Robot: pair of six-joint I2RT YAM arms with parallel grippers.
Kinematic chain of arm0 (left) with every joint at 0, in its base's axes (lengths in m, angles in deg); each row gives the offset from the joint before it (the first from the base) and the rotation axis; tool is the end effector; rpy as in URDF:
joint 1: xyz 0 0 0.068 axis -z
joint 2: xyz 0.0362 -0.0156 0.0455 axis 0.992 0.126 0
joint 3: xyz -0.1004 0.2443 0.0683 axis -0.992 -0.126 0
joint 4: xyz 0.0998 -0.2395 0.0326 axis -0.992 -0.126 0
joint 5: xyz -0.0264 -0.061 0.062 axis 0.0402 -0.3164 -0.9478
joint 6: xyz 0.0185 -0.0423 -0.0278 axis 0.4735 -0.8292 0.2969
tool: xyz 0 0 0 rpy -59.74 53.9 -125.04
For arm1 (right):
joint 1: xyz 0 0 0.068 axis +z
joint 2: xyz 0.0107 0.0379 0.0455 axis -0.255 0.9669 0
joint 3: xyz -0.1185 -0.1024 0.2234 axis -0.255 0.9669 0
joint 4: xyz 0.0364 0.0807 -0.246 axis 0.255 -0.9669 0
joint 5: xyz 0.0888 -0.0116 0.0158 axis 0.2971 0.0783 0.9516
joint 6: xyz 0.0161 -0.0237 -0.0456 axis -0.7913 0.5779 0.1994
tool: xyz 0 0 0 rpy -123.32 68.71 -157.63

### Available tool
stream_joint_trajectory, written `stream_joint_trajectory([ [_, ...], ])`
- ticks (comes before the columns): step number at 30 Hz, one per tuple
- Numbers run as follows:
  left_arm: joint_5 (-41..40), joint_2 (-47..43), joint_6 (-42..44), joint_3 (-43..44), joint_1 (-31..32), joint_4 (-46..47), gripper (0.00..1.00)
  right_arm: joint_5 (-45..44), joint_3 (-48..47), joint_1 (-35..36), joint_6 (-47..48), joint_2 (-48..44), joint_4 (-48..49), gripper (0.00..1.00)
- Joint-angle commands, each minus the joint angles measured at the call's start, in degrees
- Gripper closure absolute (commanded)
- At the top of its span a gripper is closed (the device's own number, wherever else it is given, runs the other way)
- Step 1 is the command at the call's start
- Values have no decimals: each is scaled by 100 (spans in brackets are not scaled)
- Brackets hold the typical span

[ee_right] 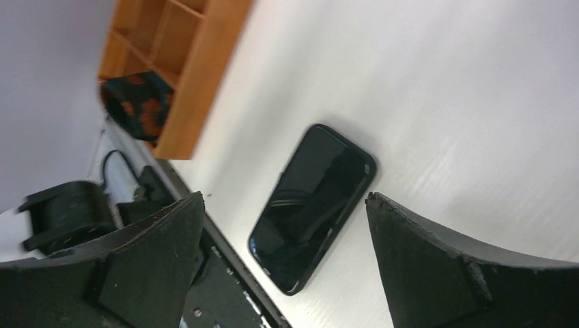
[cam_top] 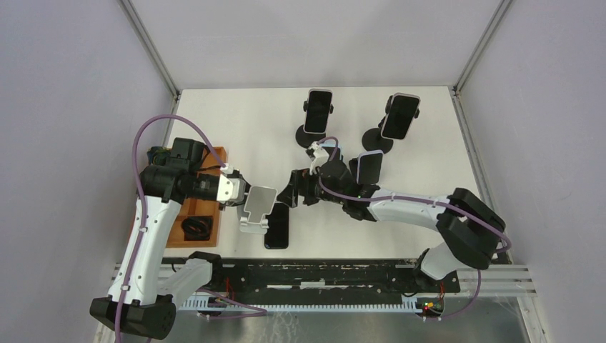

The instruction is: Remove the phone from the phone stand

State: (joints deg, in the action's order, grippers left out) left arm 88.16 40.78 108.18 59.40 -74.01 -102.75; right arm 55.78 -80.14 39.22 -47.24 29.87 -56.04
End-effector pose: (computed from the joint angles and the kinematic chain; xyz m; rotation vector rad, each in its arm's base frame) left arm 0.1282 -0.0527 0.3624 1.6378 1.1902 -0.7903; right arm 0.1934 0.2727 0.2191 -0.2875 2.1709 1.1506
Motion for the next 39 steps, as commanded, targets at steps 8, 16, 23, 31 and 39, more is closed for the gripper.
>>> stream_joint_trajectory([
  [8, 226, -57, -453, 121, 12, 417, 97, 3065, 1129, -6, -620, -1275, 4116, 21],
  [16, 291, 26, -517, 151, 12, 409, 95, 3109, 435, 223, -978, -810, 4471, 24],
  [23, 359, 24, -605, 310, 12, 374, 94, 3144, -18, 368, -1527, -101, 5161, 31],
  [31, 313, -36, -533, 302, 12, 357, 94, 3164, -37, 488, -1624, 34, 5349, 63],
  [39, -381, 118, -400, 231, 12, 19, 42, 3142, 286, 407, -1075, -386, 4766, 100],
])
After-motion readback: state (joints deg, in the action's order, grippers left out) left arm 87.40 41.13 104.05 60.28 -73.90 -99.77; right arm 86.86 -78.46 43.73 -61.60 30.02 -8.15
